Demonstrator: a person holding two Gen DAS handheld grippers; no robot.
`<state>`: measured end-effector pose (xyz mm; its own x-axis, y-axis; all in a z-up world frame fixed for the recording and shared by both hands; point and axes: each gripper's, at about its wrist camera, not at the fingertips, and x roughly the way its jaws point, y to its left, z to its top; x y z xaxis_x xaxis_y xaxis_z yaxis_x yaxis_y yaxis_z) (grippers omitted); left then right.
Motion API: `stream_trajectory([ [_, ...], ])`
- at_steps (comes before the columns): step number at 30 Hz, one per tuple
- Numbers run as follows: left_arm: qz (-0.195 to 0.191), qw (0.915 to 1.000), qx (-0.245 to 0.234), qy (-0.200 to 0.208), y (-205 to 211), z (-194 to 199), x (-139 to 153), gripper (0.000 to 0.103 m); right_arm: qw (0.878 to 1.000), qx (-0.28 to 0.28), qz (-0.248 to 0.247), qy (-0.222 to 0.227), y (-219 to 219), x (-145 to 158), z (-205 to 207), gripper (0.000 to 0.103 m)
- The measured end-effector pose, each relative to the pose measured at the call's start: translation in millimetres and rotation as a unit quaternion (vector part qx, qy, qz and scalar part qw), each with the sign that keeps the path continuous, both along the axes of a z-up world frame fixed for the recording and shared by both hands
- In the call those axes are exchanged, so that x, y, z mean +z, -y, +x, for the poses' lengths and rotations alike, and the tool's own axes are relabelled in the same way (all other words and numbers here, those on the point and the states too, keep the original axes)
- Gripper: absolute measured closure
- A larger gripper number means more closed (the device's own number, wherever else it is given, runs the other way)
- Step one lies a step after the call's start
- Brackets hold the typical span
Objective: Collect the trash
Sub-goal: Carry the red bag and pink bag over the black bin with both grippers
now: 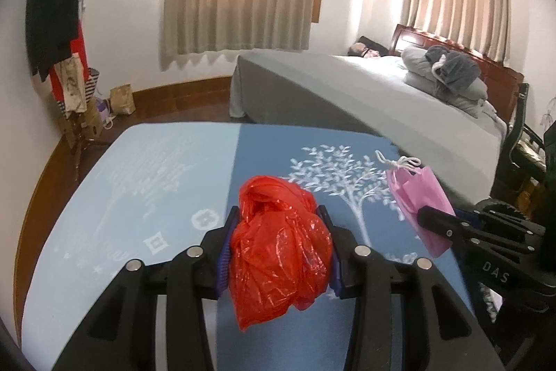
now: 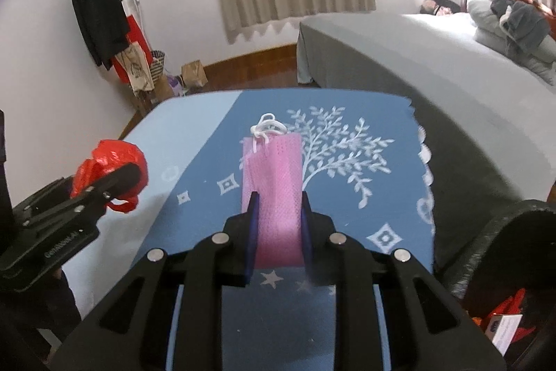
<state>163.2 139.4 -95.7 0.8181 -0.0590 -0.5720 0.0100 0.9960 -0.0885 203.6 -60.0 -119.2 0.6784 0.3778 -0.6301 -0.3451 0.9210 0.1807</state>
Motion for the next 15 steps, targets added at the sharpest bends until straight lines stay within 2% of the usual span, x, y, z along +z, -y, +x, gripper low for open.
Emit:
stream_trajectory([
  [15,-0.005,0.9978,-0.055,0.036,56,-16,37,0.060,0.998,-0.033,0.013,0.047,53,44,-37,0.082],
])
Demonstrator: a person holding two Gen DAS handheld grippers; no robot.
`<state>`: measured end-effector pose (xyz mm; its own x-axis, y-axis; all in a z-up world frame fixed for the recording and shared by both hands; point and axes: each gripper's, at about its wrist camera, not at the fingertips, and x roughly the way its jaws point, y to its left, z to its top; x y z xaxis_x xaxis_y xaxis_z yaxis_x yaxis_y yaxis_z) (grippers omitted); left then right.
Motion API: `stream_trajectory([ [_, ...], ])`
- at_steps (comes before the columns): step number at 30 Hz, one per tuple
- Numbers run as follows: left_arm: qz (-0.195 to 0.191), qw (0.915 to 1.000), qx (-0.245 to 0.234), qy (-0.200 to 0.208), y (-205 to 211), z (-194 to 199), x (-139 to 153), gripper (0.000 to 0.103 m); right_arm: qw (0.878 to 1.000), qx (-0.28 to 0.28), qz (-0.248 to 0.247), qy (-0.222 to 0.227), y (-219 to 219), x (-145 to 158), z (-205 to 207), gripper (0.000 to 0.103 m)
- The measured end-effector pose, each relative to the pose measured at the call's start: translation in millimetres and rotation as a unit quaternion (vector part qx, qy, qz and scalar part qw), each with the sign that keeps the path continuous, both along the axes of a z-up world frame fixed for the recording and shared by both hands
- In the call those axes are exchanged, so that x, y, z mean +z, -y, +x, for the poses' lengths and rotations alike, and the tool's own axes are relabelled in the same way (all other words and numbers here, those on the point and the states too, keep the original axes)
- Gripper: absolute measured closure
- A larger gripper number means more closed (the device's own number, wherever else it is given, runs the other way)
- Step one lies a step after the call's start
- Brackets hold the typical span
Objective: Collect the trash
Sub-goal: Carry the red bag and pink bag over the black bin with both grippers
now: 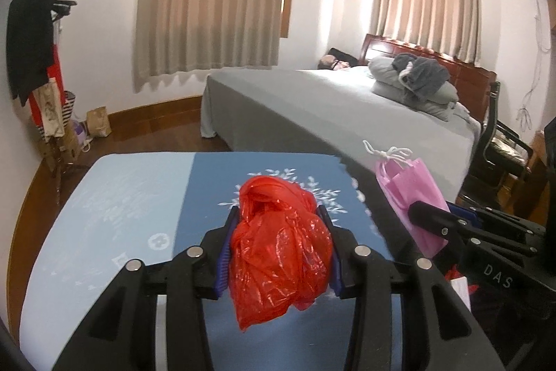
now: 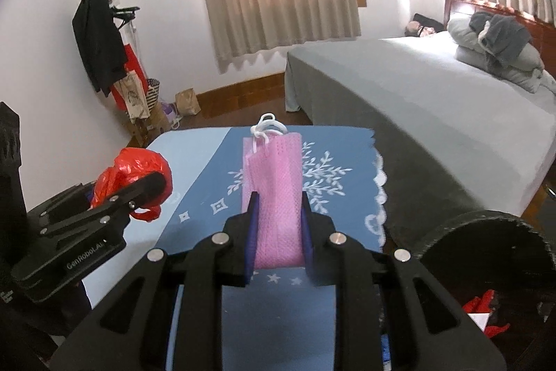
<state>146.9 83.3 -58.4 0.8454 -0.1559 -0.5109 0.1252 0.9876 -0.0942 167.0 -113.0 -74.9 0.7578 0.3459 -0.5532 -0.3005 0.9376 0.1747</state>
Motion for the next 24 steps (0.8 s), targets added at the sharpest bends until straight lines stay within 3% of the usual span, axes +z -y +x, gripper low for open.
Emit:
stream_trajectory([
  [24,0.004,0.9955,-0.092,0.025,94,-19,26,0.060,0.996,-0.081,-0.003,0.026,87,16,-40,0.082],
])
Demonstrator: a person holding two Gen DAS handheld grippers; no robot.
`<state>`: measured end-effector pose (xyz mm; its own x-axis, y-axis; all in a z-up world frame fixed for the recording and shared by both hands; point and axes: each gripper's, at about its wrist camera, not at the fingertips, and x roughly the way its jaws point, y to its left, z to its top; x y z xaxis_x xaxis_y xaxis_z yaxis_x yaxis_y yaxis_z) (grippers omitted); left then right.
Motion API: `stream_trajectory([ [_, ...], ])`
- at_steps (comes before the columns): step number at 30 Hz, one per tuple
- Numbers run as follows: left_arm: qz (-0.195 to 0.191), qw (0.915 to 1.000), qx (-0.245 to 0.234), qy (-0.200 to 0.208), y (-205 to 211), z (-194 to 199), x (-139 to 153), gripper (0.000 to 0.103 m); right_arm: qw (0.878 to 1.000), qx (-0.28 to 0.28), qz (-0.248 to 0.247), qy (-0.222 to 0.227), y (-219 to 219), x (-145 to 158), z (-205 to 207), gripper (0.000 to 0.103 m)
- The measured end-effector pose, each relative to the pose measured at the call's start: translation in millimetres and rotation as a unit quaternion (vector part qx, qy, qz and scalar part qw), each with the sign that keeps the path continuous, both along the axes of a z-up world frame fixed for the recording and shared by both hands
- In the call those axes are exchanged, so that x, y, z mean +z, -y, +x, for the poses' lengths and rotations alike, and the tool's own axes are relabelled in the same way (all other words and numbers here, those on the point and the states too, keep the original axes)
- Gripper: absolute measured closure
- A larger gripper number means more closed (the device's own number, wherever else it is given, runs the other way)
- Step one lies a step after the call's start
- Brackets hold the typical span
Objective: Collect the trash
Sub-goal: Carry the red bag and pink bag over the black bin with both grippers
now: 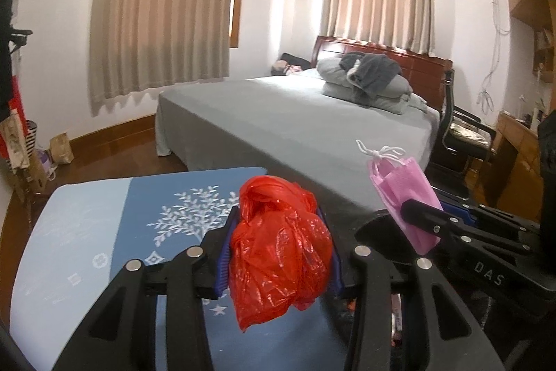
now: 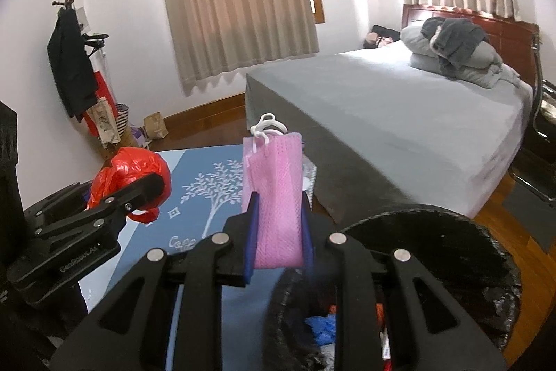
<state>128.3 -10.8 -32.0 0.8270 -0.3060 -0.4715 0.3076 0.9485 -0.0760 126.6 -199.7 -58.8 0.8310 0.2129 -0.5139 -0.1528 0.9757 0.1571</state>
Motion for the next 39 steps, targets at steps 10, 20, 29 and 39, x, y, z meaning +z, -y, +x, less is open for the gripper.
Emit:
stream_trajectory([
  [10,-0.002,0.9994,-0.033,0.003,32,-3,4,0.060,0.999,-0.032,-0.001,0.002,34,-2,-17,0.082],
  [20,0.002,0.9976,-0.070,-0.001,71,-8,-1,0.060,0.997,-0.072,-0.002,0.001,68,-7,-36,0.082],
  [29,0.006,0.9950,-0.099,-0.007,108,-9,-10,0.060,0.994,-0.108,-0.004,-0.007,98,-16,-54,0.082],
  [39,0.010,0.9904,-0.137,-0.011,149,-10,-22,0.060,0.989,-0.144,-0.005,-0.016,131,-31,-68,0.082],
])
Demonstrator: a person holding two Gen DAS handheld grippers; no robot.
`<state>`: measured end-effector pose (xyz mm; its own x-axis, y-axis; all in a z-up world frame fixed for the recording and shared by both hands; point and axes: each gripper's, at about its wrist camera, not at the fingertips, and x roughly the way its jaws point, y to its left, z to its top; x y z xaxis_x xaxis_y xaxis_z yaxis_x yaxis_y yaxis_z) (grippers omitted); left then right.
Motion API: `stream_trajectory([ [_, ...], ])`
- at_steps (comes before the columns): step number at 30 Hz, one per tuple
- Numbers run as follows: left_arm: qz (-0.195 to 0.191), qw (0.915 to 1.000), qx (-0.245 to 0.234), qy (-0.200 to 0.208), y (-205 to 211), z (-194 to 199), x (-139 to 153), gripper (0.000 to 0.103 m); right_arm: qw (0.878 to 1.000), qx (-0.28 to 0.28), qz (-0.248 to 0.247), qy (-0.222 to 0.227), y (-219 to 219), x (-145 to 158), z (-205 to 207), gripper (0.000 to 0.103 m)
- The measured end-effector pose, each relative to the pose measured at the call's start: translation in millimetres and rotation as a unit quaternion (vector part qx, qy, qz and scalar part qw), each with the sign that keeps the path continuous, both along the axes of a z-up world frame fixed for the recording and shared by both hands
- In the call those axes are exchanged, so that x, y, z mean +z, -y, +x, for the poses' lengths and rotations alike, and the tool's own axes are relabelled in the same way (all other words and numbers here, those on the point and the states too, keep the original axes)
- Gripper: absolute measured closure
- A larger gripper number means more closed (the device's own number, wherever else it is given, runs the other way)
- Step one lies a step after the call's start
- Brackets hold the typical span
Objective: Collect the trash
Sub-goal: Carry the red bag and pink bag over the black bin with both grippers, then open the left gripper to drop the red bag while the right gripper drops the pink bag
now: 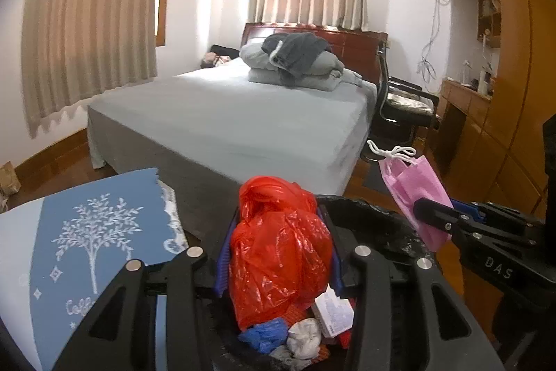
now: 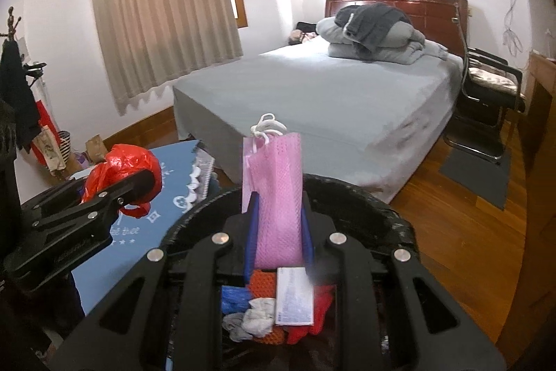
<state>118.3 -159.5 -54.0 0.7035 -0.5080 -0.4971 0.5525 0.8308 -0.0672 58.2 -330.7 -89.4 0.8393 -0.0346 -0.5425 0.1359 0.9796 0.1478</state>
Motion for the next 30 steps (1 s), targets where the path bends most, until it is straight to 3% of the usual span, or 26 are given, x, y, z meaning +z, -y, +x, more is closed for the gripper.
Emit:
stream_trajectory([
  [12,0.015,0.9990,-0.037,-0.018,40,11,-24,0.060,0.999,-0.026,0.006,-0.025,30,-26,-3,0.081],
  [24,0.030,0.9977,-0.047,-0.037,59,33,-46,0.059,0.998,-0.027,0.016,-0.056,45,-58,19,0.080],
  [27,0.032,0.9976,-0.048,-0.039,60,36,-47,0.057,0.998,-0.028,0.013,-0.061,46,-63,23,0.076],
  [30,0.028,0.9975,-0.049,-0.041,58,40,-46,0.042,0.997,-0.029,0.010,-0.065,48,-66,29,0.066],
])
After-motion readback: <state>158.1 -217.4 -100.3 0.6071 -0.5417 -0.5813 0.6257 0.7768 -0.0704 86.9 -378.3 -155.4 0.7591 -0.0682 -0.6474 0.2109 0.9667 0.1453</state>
